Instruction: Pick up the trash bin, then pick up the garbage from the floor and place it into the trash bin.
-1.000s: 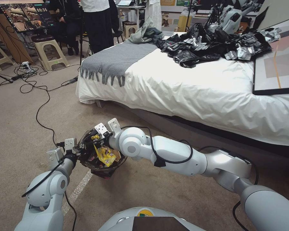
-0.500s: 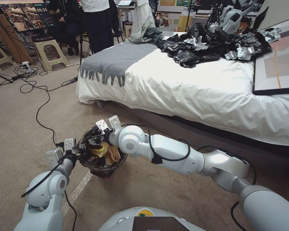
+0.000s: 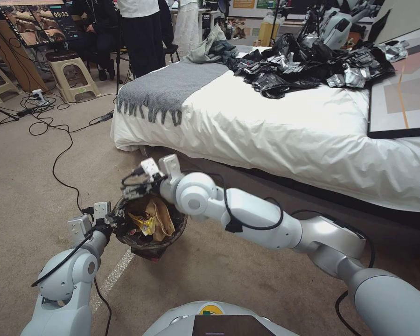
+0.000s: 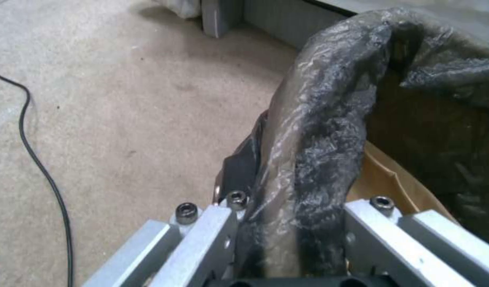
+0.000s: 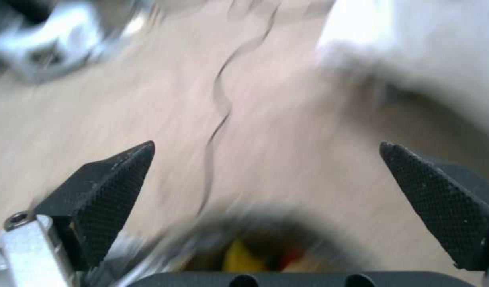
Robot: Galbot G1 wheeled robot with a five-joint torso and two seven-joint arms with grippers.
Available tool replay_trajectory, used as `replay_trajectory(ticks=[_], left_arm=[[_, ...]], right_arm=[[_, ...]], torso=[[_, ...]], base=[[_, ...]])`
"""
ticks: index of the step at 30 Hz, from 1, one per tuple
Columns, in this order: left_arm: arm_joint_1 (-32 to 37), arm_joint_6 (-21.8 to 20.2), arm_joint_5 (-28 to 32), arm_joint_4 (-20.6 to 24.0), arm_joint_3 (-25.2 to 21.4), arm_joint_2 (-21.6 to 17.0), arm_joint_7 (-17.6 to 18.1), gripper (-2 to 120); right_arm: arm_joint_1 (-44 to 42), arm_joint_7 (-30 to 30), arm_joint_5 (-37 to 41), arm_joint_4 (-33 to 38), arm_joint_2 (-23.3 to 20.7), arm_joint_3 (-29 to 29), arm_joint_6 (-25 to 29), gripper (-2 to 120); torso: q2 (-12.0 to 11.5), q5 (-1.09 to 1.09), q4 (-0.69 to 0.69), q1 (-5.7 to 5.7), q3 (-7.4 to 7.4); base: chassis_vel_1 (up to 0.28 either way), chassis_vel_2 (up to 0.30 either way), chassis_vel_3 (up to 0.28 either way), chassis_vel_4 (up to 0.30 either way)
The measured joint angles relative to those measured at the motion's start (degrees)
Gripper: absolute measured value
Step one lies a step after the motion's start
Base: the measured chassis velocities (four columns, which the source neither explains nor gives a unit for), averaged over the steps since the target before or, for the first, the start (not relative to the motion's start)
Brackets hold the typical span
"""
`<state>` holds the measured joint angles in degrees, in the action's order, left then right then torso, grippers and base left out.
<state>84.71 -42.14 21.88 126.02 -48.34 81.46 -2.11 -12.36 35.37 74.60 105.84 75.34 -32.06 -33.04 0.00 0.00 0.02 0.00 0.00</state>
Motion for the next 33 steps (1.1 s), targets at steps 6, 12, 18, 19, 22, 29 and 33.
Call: replay_trajectory(ticks=[6, 12, 18, 19, 22, 29, 33], left_arm=[[0.3, 0.0, 0.7, 1.0, -0.1, -0.5, 0.0, 6], [0.4, 0.0, 1.5, 1.7, -0.3, -1.0, 0.1, 6], [0.5, 0.1, 1.1, 2.0, 0.5, -1.0, 0.2, 6], [0.6, 0.4, 0.8, 2.0, 0.6, -1.0, 0.3, 6], [1.1, 0.8, 0.8, 2.0, 0.8, -1.2, 0.4, 6], [2.3, 2.3, 0.7, 1.9, 0.8, -1.5, 0.5, 6], [2.7, 2.5, 1.3, 2.3, 0.9, -1.3, 1.1, 6]], right_arm=[[-3.0, -1.9, -26.0, 0.2, -9.4, 10.4, 7.4, 100], [-18.0, -7.0, -44.6, 0.8, -19.1, 25.5, 15.6, 100], [-38.8, -10.6, -58.8, 0.9, -18.2, 41.9, 26.5, 100], [-44.5, -12.0, -63.2, 0.9, -16.0, 46.8, 30.1, 100], [-52.3, -14.6, -68.9, 1.0, -9.9, 54.0, 35.7, 100], [-61.6, -17.5, -76.1, 2.7, 0.0, 59.6, 40.8, 100], [-63.6, -18.4, -78.5, 2.8, 2.6, 59.8, 41.9, 100]], torso=[[0.0, 0.02, 0.01, 0.00, 0.00], [0.0, 0.05, -0.05, 0.00, 0.00], [0.0, 0.05, -0.05, 0.00, 0.00], [0.0, 0.04, -0.04, 0.00, 0.00], [0.0, 0.00, -0.04, 0.00, 0.00], [0.0, 0.00, -0.01, 0.00, -0.01], [0.0, -0.01, -0.01, 0.00, 0.00]], base=[[0.000, 0.000, 0.000, 0.000], [0.000, 0.000, 0.000, 0.000], [0.000, 0.000, 0.000, 0.000], [0.000, 0.000, 0.000, 0.000], [0.000, 0.000, 0.000, 0.000], [0.000, 0.000, 0.000, 0.000], [0.000, 0.000, 0.000, 0.000]])
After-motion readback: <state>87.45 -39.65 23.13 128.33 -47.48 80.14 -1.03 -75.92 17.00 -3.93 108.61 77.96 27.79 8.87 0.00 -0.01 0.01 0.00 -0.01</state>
